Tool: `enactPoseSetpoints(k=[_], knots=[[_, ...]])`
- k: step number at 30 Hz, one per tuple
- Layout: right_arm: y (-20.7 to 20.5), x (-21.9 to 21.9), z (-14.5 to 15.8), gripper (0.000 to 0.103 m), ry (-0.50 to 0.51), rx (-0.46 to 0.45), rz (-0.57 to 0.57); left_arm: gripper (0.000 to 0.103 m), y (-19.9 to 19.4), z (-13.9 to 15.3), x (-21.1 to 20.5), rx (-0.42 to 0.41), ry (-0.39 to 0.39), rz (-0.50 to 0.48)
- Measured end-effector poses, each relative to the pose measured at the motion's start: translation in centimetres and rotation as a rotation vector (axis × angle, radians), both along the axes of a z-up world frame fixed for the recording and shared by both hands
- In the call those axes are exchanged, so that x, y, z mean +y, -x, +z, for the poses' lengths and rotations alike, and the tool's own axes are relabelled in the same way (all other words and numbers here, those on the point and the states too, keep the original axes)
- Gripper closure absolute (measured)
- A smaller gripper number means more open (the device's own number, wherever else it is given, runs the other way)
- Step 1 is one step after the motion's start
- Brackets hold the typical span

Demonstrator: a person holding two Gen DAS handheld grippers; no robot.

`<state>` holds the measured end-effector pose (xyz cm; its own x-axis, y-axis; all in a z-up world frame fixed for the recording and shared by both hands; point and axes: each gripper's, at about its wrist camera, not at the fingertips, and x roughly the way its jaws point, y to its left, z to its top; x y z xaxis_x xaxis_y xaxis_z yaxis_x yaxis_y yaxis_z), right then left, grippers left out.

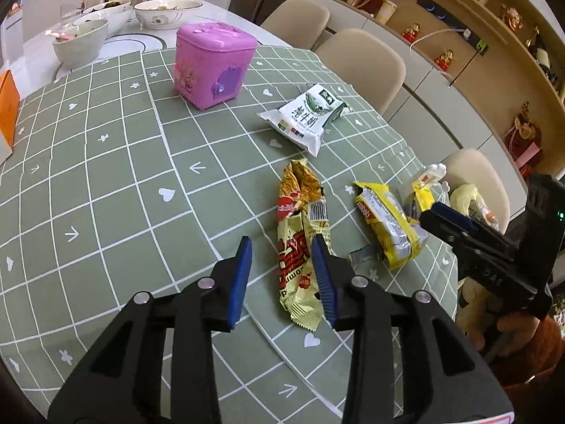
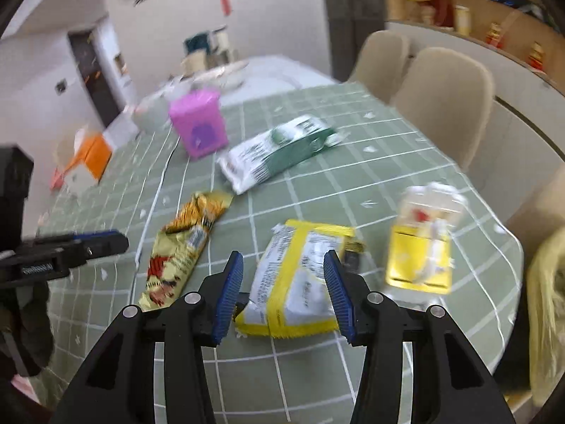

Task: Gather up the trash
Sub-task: 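Grasp the yellow-red snack stick with the left gripper while the right grasps the yellow-white pack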

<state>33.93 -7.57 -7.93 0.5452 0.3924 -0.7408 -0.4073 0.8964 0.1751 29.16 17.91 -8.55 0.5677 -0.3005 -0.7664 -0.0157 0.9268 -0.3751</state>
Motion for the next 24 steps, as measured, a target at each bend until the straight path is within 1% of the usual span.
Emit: enactPoseSetpoints(k=[2,4,5,7,9,13,15,17,20,22,24], knots=[[-0.6,-0.4,-0.5,0.058,-0.020,0.031,-0.027,0.066,0.2,-0.2,0.4,0.002,0.020,0.014],[-1.8,0.0,-1.6,0.058,0.003,0.073,-0.039,0.066,0.4,-0.5,0.8,0.011,0.036,0.029],[-2.2,0.2,-2.0,0.058,0.006,0.084,-0.036,0.066,0.6,-0.7,1.0,0.017,0.040,0.036],[-2.8,0.8,-3.4,0.057,0.042,0.106,-0.033,0.066,1.0,-0.9,1.2,0.024,0.043,0.046],[-2.9,1.4,-4.2,0.057,0.074,0.099,-0.034,0.066,1.3,-1.0,1.5,0.026,0.041,0.053],[-3.1,2.1,-4.6,0.056,0.109,0.082,-0.027,0.065,1.8,-1.2,2.4,0.029,0.042,0.076],[-3.5,2.1,-5.1,0.056,0.124,0.095,-0.017,0.065,1.7,-1.5,2.9,0.036,0.050,0.089],[-3.9,1.8,-5.4,0.056,0.110,0.116,-0.024,0.065,1.8,-1.8,3.0,0.045,0.061,0.098],[-3.9,1.3,-4.9,0.059,0.084,0.127,-0.045,0.065,1.9,-1.8,2.8,0.047,0.068,0.090],[-3.4,1.1,-3.9,0.062,0.070,0.104,-0.047,0.065,2.0,-1.8,2.6,0.043,0.067,0.079],[-2.6,1.0,-2.3,0.063,0.063,0.064,-0.043,0.065,1.9,-1.8,2.4,0.041,0.069,0.069]])
